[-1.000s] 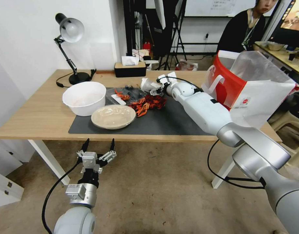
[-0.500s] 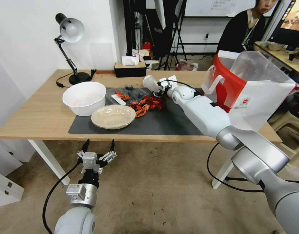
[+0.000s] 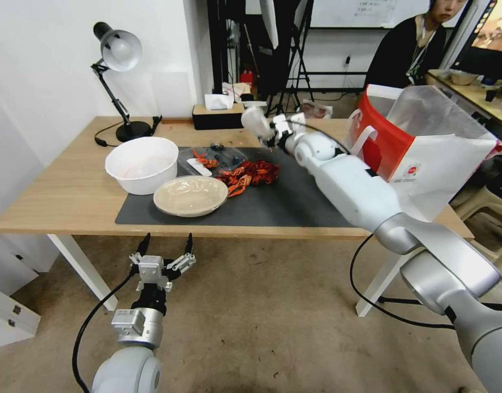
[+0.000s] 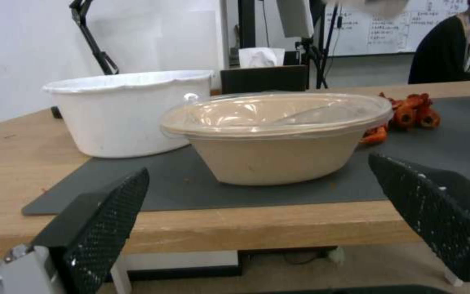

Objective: Pick up the trash from the table and place it into the takeout bag.

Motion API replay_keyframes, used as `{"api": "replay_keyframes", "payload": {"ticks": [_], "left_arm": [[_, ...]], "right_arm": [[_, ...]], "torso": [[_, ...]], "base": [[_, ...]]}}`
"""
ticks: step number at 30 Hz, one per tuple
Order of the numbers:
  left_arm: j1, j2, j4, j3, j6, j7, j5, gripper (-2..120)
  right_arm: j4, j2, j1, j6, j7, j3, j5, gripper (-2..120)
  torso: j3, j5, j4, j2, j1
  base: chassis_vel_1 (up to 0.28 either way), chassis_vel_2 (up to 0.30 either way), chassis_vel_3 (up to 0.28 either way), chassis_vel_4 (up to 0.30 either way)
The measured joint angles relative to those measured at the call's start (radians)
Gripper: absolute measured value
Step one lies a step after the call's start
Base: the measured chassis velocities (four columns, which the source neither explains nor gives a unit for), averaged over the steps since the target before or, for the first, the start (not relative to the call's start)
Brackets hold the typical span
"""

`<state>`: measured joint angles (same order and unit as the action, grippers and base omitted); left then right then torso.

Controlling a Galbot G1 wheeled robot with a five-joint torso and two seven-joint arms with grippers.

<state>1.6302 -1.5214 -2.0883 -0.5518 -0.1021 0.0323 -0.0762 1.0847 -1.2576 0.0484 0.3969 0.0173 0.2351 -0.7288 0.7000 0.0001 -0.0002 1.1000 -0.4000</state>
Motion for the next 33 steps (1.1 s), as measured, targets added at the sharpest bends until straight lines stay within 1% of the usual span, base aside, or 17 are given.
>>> {"api": "replay_keyframes", "payload": {"ticks": [2, 3, 6, 9, 10, 12, 13, 16, 17, 19, 20, 21, 24, 25, 26, 28, 33], "left_arm": [[-0.003, -0.001, 0.002, 0.002, 0.001, 0.000, 0.001, 100], [-0.003, -0.001, 0.002, 0.002, 0.001, 0.000, 0.001, 100], [-0.007, -0.002, 0.004, 0.004, 0.003, 0.000, 0.003, 100], [-0.013, -0.003, 0.005, 0.009, 0.005, 0.000, 0.006, 100], [-0.013, -0.003, 0.005, 0.009, 0.005, 0.000, 0.006, 100], [-0.015, -0.005, 0.006, 0.013, 0.006, 0.001, 0.009, 100], [-0.015, -0.005, 0.006, 0.013, 0.006, 0.001, 0.009, 100], [-0.015, -0.007, 0.005, 0.018, 0.008, 0.002, 0.017, 100], [-0.015, -0.007, 0.005, 0.018, 0.008, 0.002, 0.017, 100], [-0.015, -0.008, 0.004, 0.019, 0.008, 0.002, 0.020, 100], [-0.014, -0.008, 0.002, 0.024, 0.008, 0.004, 0.023, 100], [-0.014, -0.008, 0.002, 0.024, 0.008, 0.004, 0.023, 100], [-0.014, -0.011, -0.002, 0.031, 0.010, 0.006, 0.030, 100], [-0.014, -0.011, -0.002, 0.031, 0.010, 0.006, 0.030, 100], [-0.014, -0.011, -0.002, 0.034, 0.011, 0.007, 0.032, 100], [-0.015, -0.012, -0.002, 0.039, 0.011, 0.010, 0.039, 100], [-0.014, -0.014, -0.004, 0.052, 0.011, 0.012, 0.048, 100]], "right_arm": [[0.103, 0.030, 0.001, 0.029, -0.034, -0.030, -0.012, 47], [0.103, 0.030, 0.001, 0.029, -0.034, -0.030, -0.012, 47], [0.195, 0.062, 0.008, 0.084, -0.089, -0.060, -0.014, 47], [0.356, 0.113, 0.031, 0.224, -0.212, -0.122, -0.012, 47], [0.356, 0.113, 0.031, 0.224, -0.212, -0.122, -0.012, 47], [0.484, 0.153, 0.062, 0.320, -0.306, -0.177, -0.009, 47], [0.484, 0.153, 0.062, 0.320, -0.306, -0.177, -0.009, 47], [0.620, 0.234, 0.124, 0.338, -0.394, -0.253, 0.008, 47], [0.620, 0.234, 0.124, 0.338, -0.394, -0.253, 0.008, 47], [0.661, 0.289, 0.161, 0.338, -0.401, -0.292, 0.018, 47], [0.694, 0.335, 0.202, 0.338, -0.401, -0.321, 0.026, 47], [0.694, 0.335, 0.202, 0.338, -0.401, -0.321, 0.026, 47], [0.776, 0.447, 0.329, 0.343, -0.401, -0.394, 0.025, 47], [0.776, 0.447, 0.329, 0.343, -0.401, -0.394, 0.025, 47], [0.804, 0.476, 0.381, 0.344, -0.402, -0.417, 0.025, 47], [0.849, 0.523, 0.473, 0.343, -0.403, -0.477, 0.025, 47], [0.884, 0.559, 0.565, 0.341, -0.403, -0.558, 0.024, 47]], "torso": [[0.000, -0.0001, 0.0004, 0.000, 0.000], [0.000, -0.0001, 0.0004, 0.000, 0.000], [0.000, -0.0001, 0.0001, 0.000, 0.000], [0.000, 0.0000, 0.0002, 0.000, 0.000], [0.000, 0.0000, 0.0002, 0.000, 0.000], [0.000, 0.0000, 0.0002, 0.000, 0.000], [0.000, 0.0000, 0.0002, 0.000, 0.000], [0.000, 0.0002, 0.0004, 0.000, 0.000], [0.000, 0.0002, 0.0004, 0.000, 0.000], [0.000, -0.0001, 0.0003, 0.000, 0.000], [0.000, 0.0006, -0.0004, 0.000, 0.000], [0.000, 0.0006, -0.0004, 0.000, 0.000], [0.000, -0.0003, -0.0001, 0.000, 0.000], [0.000, -0.0003, -0.0001, 0.000, 0.000], [0.000, 0.0008, -0.0003, 0.000, 0.000], [0.000, -0.0001, -0.0001, 0.000, 0.000], [0.000, 0.0000, 0.0003, 0.000, 0.000]], "base": [[0.000, 0.000, 0.000, 0.000], [0.000, 0.000, 0.000, 0.000], [0.000, 0.000, 0.000, 0.000], [0.000, 0.000, 0.000, 0.000], [0.000, 0.000, 0.000, 0.000], [0.000, 0.000, 0.000, 0.000], [0.000, 0.000, 0.000, 0.000], [0.000, 0.000, 0.000, 0.000], [0.000, 0.000, 0.000, 0.000], [0.000, 0.000, 0.000, 0.000], [0.000, 0.000, 0.000, 0.000], [0.000, 0.000, 0.000, 0.000], [0.000, 0.000, 0.000, 0.000], [0.000, 0.000, 0.000, 0.000], [0.000, 0.000, 0.000, 0.000], [0.000, 0.000, 0.000, 0.000], [0.000, 0.000, 0.000, 0.000]]}}
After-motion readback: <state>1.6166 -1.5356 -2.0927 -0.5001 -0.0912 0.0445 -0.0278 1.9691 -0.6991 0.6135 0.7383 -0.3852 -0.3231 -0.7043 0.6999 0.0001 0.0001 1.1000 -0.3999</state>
